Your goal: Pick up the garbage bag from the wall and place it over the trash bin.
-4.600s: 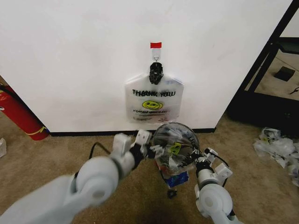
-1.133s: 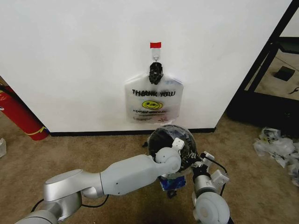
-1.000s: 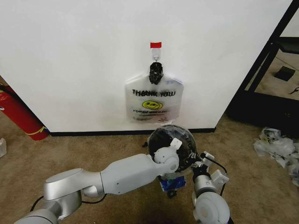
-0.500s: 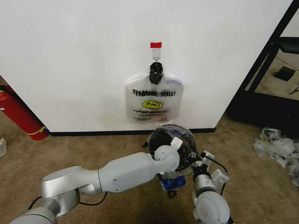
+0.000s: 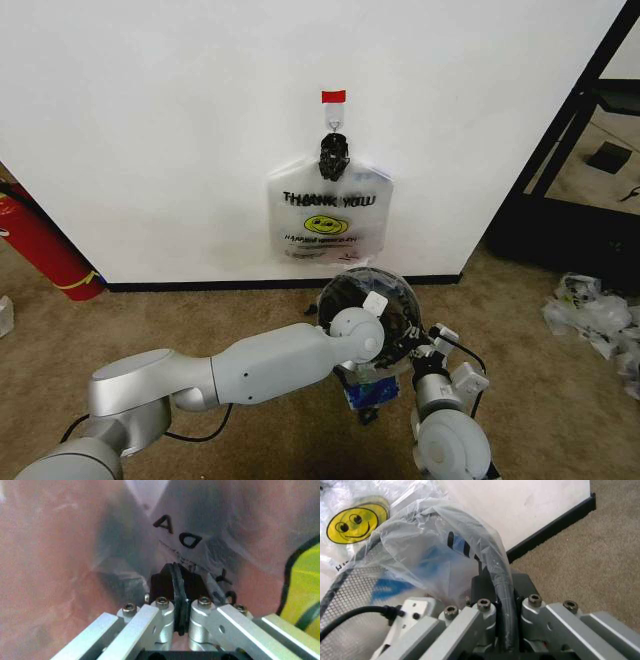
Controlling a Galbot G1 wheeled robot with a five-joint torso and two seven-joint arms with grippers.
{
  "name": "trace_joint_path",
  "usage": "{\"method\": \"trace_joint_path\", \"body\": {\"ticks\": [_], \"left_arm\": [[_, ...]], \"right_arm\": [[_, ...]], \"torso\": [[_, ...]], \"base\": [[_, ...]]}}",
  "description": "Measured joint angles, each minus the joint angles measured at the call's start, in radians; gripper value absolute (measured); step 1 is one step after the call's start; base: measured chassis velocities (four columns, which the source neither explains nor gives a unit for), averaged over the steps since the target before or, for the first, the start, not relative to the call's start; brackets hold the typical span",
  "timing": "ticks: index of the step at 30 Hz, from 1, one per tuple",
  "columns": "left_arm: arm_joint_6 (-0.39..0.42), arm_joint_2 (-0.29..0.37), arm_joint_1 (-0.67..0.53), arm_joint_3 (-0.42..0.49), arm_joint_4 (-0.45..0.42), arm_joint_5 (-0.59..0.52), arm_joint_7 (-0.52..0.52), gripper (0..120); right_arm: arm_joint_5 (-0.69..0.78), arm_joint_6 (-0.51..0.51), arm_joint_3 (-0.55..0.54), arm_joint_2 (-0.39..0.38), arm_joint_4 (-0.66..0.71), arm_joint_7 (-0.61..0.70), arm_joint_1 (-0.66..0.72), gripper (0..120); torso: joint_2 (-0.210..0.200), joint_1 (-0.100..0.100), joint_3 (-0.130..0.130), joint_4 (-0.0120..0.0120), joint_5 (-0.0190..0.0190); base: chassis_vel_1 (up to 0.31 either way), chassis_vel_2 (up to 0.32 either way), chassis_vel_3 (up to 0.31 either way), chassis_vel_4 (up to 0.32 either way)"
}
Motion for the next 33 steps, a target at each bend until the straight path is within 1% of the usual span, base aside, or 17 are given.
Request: {"method": "trace_joint_path", "body": {"ticks": [4, 7, 11, 15, 17, 22, 23, 24, 26, 29, 30, 31, 32, 33], "left_arm": [[0.0, -0.014, 0.011, 0.001, 0.02, 0.005, 0.006, 0], [0.001, -0.026, 0.022, -0.002, 0.045, 0.054, 0.024, 0], [0.001, -0.021, 0.022, -0.008, 0.028, 0.073, 0.027, 0], [0.001, 0.019, -0.001, -0.021, -0.068, 0.072, 0.024, 0], [0.001, 0.023, -0.004, -0.022, -0.078, 0.07, 0.024, 0], [0.001, 0.099, -0.048, -0.015, -0.241, 0.076, 0.053, 0], [0.001, 0.106, -0.054, -0.014, -0.267, 0.076, 0.059, 0], [0.001, 0.106, -0.054, -0.014, -0.267, 0.076, 0.059, 0], [-0.005, 0.115, -0.062, -0.018, -0.317, 0.077, 0.066, 0], [-0.042, 0.146, -0.07, -0.064, -0.427, 0.072, 0.092, 0], [-0.042, 0.146, -0.07, -0.064, -0.427, 0.072, 0.092, 0], [-0.056, 0.162, -0.067, -0.088, -0.456, 0.074, 0.103, 0], [-0.073, 0.179, -0.06, -0.111, -0.48, 0.08, 0.115, 0], [-0.11, 0.209, -0.036, -0.152, -0.511, 0.111, 0.14, 0]], "right_arm": [[-0.001, 0.0, -0.002, 0.004, -0.001, 0.0, -0.002, 0], [-0.003, 0.0, -0.004, 0.009, -0.001, -0.001, -0.005, 0], [-0.004, 0.0, -0.004, 0.009, -0.001, -0.001, -0.007, 0], [-0.003, 0.001, 0.005, 0.006, -0.001, -0.001, -0.004, 0], [-0.003, 0.001, 0.007, 0.006, -0.001, -0.001, -0.003, 0], [0.01, 0.001, 0.021, 0.015, -0.017, 0.004, 0.014, 0], [0.01, 0.001, 0.021, 0.017, -0.022, 0.005, 0.017, 0], [0.01, 0.001, 0.021, 0.017, -0.022, 0.005, 0.017, 0], [0.015, 0.0, 0.021, 0.022, -0.03, 0.009, 0.025, 0], [0.06, -0.019, 0.025, 0.03, -0.037, 0.027, 0.049, 0], [0.06, -0.019, 0.025, 0.03, -0.037, 0.027, 0.049, 0], [0.074, -0.028, 0.025, 0.03, -0.039, 0.033, 0.055, 0], [0.082, -0.037, 0.025, 0.031, -0.042, 0.036, 0.06, 0], [0.084, -0.044, 0.023, 0.029, -0.049, 0.036, 0.068, 0]], "torso": [[0.0, 0.0, 0.0, 0.0, 0.0], [0.0, 0.0, 0.0, 0.0, 0.0], [0.0, 0.0, 0.0, 0.0, 0.0], [0.0, 0.0, 0.0, 0.0, 0.0], [0.0, 0.0, 0.0, 0.0, -0.0001], [0.0, 0.0, 0.0, 0.0003, -0.0001], [0.0, 0.0, 0.0, 0.0002, -0.0001], [0.0, 0.0, 0.0, 0.0002, -0.0001], [0.0, 0.0, 0.0, -0.0001, -0.0001], [0.0, 0.0, 0.0, -0.0003, -0.0001], [0.0, 0.0, 0.0, -0.0003, -0.0001], [0.0, 0.0, 0.0, -0.0005, -0.0001], [0.0, 0.0, 0.0, -0.0002, -0.0001], [0.0, 0.0, 0.0, -0.0001, -0.0001]], "base": [[0.0, 0.0, 0.0, 0.0], [0.0, 0.0, 0.0, 0.0], [0.0, 0.0, 0.0, 0.0], [0.0, 0.0, 0.0, 0.0], [0.0, 0.0, 0.0, 0.0], [0.0, 0.0, 0.0, 0.0], [0.0, 0.0, 0.0, 0.0], [0.0, 0.0, 0.0, 0.0], [0.0, 0.0, 0.0, 0.0], [0.0, 0.0, 0.0, 0.0], [0.0, 0.0, 0.0, 0.0], [0.0, 0.0, 0.0, 0.0], [0.0, 0.0, 0.0, 0.0], [0.0, 0.0, 0.0, 0.0]]}}
